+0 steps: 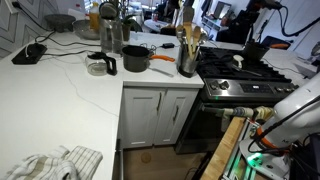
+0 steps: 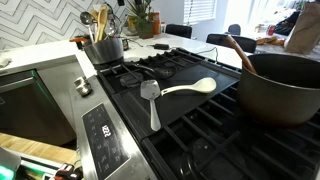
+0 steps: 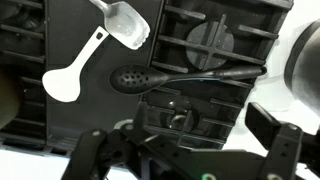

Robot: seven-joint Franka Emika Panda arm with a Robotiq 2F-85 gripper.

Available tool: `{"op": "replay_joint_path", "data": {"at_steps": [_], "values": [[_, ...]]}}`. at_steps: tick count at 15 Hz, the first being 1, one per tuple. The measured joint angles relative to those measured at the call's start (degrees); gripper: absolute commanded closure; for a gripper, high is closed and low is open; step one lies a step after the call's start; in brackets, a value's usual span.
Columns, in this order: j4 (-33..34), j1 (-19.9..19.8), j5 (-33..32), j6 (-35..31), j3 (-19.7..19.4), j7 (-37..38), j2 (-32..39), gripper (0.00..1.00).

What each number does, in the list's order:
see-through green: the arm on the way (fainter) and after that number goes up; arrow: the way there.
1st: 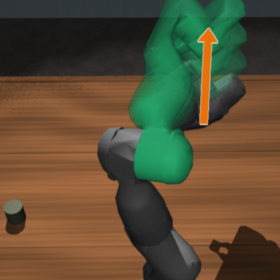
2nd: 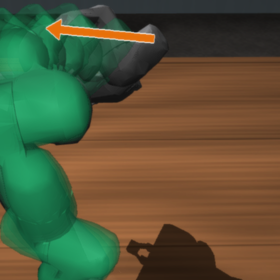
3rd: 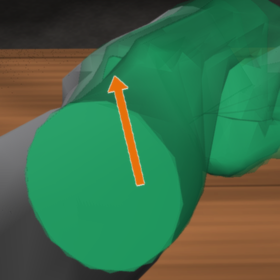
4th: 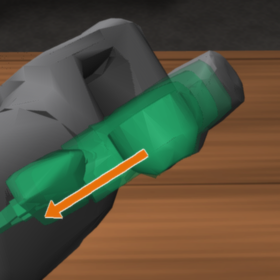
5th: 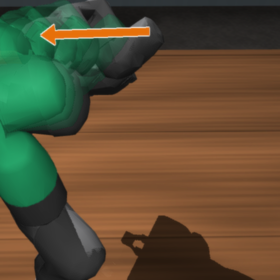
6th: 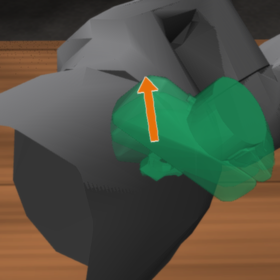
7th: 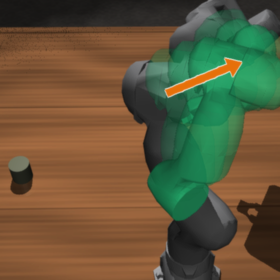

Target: Remove the black spoon from the utensil storage bin and lay it on the stove plate

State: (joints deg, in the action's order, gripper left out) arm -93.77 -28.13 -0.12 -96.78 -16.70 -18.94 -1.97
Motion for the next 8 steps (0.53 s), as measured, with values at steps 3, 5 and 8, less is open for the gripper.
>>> {"op": "replay_joint_path", "data": {"at_steps": [3,5,8], "values": [[-2.93,6.66,-4.92,-3.6,2.87,4.77,-2.24,0.0],[-4.39,10.39,-7.96,-6.65,5.19,8.62,-3.07,0.0],[-6.74,14.86,-12.52,-10.61,8.82,14.21,-5.47,0.0]]}}
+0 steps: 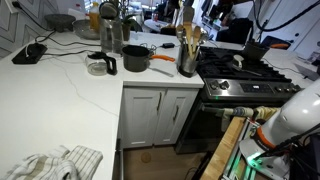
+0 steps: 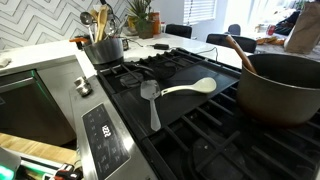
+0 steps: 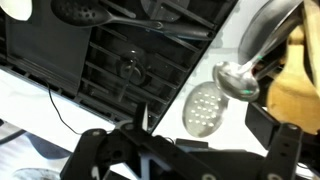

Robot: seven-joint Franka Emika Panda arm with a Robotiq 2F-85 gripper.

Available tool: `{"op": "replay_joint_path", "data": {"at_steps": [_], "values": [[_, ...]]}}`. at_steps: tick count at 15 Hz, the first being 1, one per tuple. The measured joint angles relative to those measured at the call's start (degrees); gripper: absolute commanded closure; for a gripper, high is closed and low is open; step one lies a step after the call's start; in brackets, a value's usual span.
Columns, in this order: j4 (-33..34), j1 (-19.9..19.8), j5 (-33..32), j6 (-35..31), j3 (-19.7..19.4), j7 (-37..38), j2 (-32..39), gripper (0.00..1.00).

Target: Remove the black spoon from the utensil storage bin and lay it on the stove plate

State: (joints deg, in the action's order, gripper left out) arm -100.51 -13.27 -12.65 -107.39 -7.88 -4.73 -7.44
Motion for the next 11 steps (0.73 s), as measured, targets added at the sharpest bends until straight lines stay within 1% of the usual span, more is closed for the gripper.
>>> {"op": "replay_joint_path", "data": {"at_steps": [3,4,6,8,11], "values": [[-2.53,3.48,-2.58,-0.63,3.47,3.13,-4.3,0.0],[-3.36,4.35,-2.67,-0.08,4.46,3.75,-5.94,0.0],[-4.59,5.81,-2.39,3.09,5.85,4.27,-9.21,0.0],[-5.45,7.05,-0.89,6.58,6.04,3.53,-12.28,0.0],[-6.77,7.27,-0.29,7.22,5.95,3.06,-14.55,0.0]]}}
